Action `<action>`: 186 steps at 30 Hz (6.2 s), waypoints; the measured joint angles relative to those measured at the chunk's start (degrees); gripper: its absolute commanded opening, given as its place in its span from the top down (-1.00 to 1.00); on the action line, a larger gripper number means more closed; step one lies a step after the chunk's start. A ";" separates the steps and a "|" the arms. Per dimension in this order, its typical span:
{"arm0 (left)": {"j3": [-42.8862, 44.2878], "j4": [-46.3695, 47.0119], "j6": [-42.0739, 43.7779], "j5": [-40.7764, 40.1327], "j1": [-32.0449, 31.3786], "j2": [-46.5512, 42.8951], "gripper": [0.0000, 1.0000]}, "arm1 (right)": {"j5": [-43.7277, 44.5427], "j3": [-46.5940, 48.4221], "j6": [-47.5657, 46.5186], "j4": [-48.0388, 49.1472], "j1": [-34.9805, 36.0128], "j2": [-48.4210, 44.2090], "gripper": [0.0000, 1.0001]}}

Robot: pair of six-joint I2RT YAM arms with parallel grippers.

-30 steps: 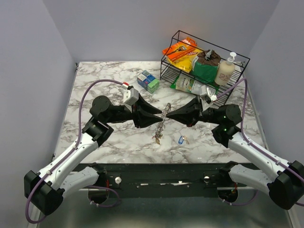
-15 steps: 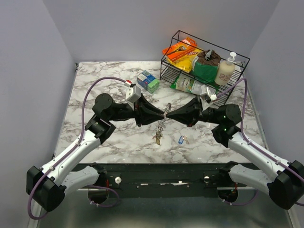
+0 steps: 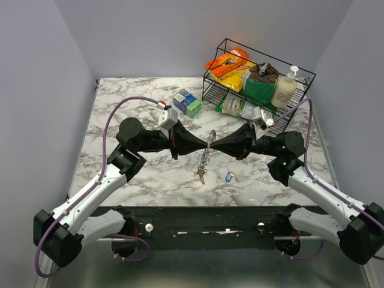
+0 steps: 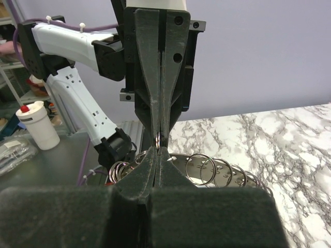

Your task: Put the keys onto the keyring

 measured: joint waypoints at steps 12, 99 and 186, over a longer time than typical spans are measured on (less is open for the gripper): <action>0.13 -0.22 -0.02 -0.11 -0.02 0.50 0.34 | -0.46 0.00 0.09 -0.07 0.02 0.02 0.99; 6.64 -27.54 15.28 -14.05 -0.28 -4.81 1.00 | -0.09 7.41 0.31 -15.72 0.13 6.69 0.32; -0.96 -39.52 38.93 -23.69 -0.28 -15.02 1.00 | 45.24 -13.64 -2.05 -41.09 0.48 -9.16 -0.79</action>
